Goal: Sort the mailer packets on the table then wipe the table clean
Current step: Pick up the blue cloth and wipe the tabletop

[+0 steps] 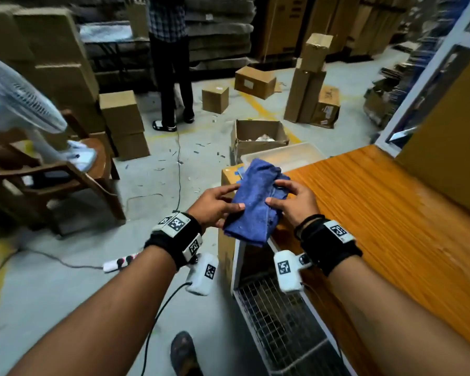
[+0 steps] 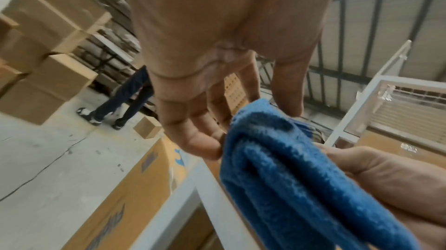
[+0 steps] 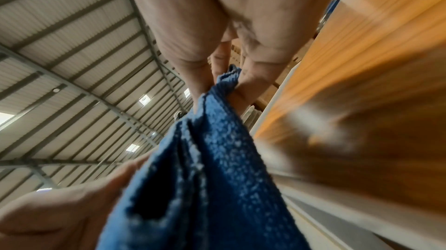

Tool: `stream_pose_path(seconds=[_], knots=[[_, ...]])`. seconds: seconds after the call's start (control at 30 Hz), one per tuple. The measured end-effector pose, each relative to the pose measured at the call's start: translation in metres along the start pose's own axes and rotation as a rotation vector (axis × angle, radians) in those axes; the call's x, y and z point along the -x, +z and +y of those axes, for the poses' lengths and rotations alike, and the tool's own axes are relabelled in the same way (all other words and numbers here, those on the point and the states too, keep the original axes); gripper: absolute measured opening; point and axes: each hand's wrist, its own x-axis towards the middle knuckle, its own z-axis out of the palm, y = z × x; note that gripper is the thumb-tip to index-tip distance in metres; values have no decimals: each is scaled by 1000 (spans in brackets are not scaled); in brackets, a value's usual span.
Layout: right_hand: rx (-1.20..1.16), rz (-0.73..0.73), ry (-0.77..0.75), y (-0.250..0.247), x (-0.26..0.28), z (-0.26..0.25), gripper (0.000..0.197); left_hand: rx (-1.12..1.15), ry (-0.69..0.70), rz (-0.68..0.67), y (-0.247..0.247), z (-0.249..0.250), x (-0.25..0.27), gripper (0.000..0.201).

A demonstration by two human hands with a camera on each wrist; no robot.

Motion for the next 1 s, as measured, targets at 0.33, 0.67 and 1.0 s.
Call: stream_pose_path(seconds=[0.33,0.67,1.0], knots=[[78,359,176,-7,-106,1,27,-352,87,-126,-16,63,-162,51],[675,358,198,-50,-195,3,31,-788,303,-158,18,92,-269,32],[1418,-16,250,-43,-241,-3,48,-1365,303,-337,34,67,-310,13]])
